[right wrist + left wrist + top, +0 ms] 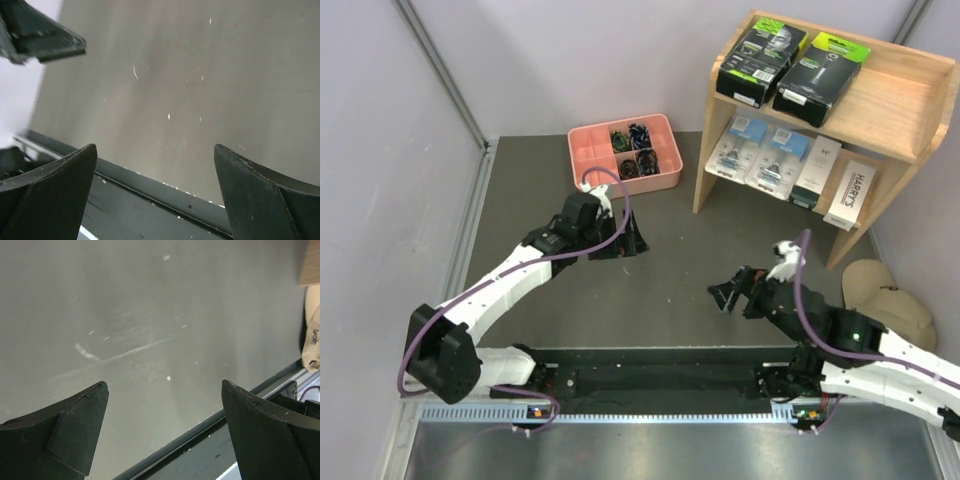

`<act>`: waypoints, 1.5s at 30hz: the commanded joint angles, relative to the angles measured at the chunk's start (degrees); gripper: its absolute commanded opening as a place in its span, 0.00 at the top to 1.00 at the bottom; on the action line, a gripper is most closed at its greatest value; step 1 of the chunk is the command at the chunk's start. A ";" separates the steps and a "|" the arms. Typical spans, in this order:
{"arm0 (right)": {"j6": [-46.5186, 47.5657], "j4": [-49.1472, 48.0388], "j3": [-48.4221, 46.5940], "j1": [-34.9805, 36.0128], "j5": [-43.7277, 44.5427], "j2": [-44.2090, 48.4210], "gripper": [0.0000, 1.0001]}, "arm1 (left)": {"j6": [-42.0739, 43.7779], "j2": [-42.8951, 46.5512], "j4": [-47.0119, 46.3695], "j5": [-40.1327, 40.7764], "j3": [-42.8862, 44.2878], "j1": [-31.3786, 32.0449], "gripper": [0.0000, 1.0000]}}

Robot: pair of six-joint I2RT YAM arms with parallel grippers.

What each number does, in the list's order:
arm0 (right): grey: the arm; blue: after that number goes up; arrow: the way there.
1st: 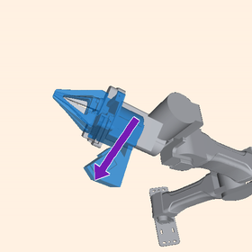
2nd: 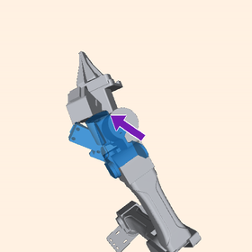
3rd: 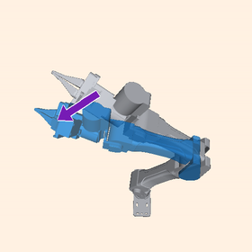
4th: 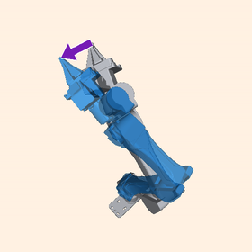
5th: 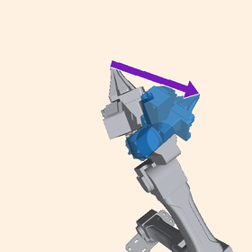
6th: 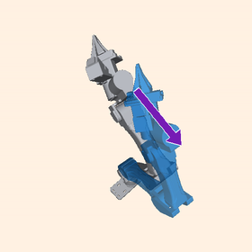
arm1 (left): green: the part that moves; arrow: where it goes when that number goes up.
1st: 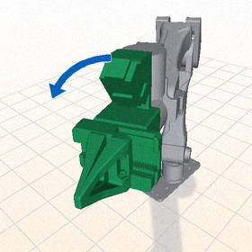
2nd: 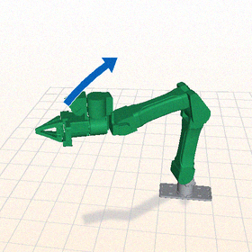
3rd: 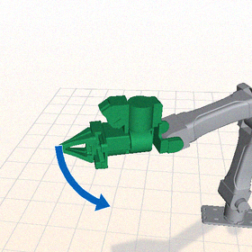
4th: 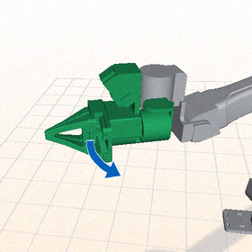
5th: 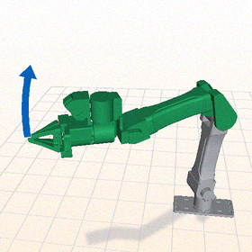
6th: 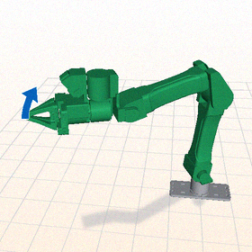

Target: Place and organize the shaving razors onto the shelf

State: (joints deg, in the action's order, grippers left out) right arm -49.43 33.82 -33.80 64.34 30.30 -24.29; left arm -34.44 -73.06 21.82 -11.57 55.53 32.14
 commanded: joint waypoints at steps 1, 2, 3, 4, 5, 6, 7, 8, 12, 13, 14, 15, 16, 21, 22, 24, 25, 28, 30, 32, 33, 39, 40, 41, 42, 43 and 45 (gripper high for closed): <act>3.63 -6.57 -3.63 -2.36 -6.47 -8.91 0.01 | -0.46 3.71 0.49 -3.90 -2.61 -3.66 0.01; 3.99 -7.36 -3.81 -3.85 -10.49 -10.49 0.01 | -0.28 3.97 0.67 -4.07 -3.31 -4.62 0.01; 4.34 -9.20 -3.90 -5.35 -12.88 -11.90 0.01 | -0.11 4.41 0.68 -3.90 -3.93 -5.15 0.01; 4.95 -10.52 -3.73 -8.93 -15.34 -15.05 0.01 | -0.02 5.28 0.68 -3.90 -5.33 -5.59 0.01; 5.22 -11.75 -3.47 -10.88 -20.93 -16.39 0.01 | 0.16 5.64 0.68 -4.24 -5.86 -6.64 0.01; 5.31 -14.98 -2.51 -12.55 -23.69 -17.97 0.01 | 0.25 5.99 0.85 -4.16 -7.00 -7.17 0.01; 5.57 -16.41 -2.15 -14.74 -26.41 -20.50 0.01 | 0.68 6.69 1.37 -3.99 -7.53 -7.61 0.01; 5.66 -17.47 -1.97 -17.64 -30.09 -22.10 0.01 | 0.86 7.05 1.38 -3.72 -8.06 -8.49 0.01; 8.11 -17.92 -3.98 -20.83 -33.29 -27.73 0.01 | 1.91 8.54 1.73 -3.81 -10.70 -10.25 0.01; 8.47 -17.92 -4.43 -21.18 -33.38 -28.69 0.01 | 2.35 8.89 1.82 -3.72 -10.96 -10.52 0.01; 8.73 -17.92 -4.78 -21.79 -33.73 -30.01 0.01 | 2.53 9.07 2.17 -3.63 -11.14 -10.95 0.01; 9.17 -18.09 -5.30 -22.06 -33.91 -30.46 0.01 | 2.79 9.16 2.08 -3.46 -11.49 -11.22 0.01; 9.35 -18.53 -5.40 -22.41 -34.08 -30.72 0.01 | 2.97 9.42 2.08 -3.46 -11.58 -11.57 0.01; 9.26 -20.11 -4.96 -25.92 -36.19 -31.60 0.01 | 3.23 9.69 2.17 -3.72 -12.55 -12.36 0.01; 9.26 -19.94 -4.87 -26.28 -36.19 -31.60 0.01 | 3.41 9.86 2.08 -3.63 -12.64 -12.71 0.01; 9.44 -19.76 -4.70 -27.68 -36.28 -31.25 0.01 | 3.67 10.13 1.99 -3.46 -12.81 -12.89 0.01; 9.53 -19.50 -4.69 -28.21 -36.19 -31.08 0.01 | 3.76 10.21 1.99 -3.28 -12.81 -13.24 0.01; 9.61 -19.32 -4.17 -29.97 -36.72 -29.85 0.01 | 4.03 10.22 2.26 -3.63 -12.46 -13.77 0.01; 9.70 -19.32 -3.73 -30.85 -37.07 -28.97 0.01 | 4.29 10.30 2.26 -3.89 -12.29 -13.95 0.01; 9.70 -19.15 -3.47 -31.46 -37.25 -28.62 0.01 | 4.29 10.39 2.26 -4.07 -12.20 -14.12 0.01; 9.70 -19.23 -3.38 -31.73 -37.34 -28.44 0.01 | 4.12 10.56 2.26 -4.07 -12.20 -14.12 0.01; 9.70 -19.32 -2.94 -31.82 -37.77 -28.18 0.01 | 4.03 10.92 2.08 -4.33 -12.37 -14.21 0.01; 9.62 -19.41 -2.85 -31.82 -37.86 -28.18 0.01 | 4.11 10.92 2.26 -4.42 -12.37 -14.21 0.01; 9.44 -19.50 -2.59 -31.82 -37.86 -27.83 0.01 | 4.11 11.01 2.26 -4.42 -12.46 -14.30 0.01; 9.35 -19.58 -2.32 -31.82 -37.86 -27.74 0.01 | 4.11 11.18 2.26 -4.51 -12.55 -14.30 0.01; 9.18 -19.85 -2.15 -31.82 -37.95 -27.56 0.01 | 4.11 11.18 2.08 -4.60 -12.64 -14.30 0.01; 8.91 -20.02 -1.71 -31.82 -37.95 -27.30 0.01 | 3.94 11.36 1.91 -4.86 -12.90 -14.30 0.01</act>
State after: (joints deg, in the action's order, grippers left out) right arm -40.56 16.67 -35.99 33.17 -7.07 -53.41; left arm -31.31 -63.37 24.84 -15.55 43.05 18.24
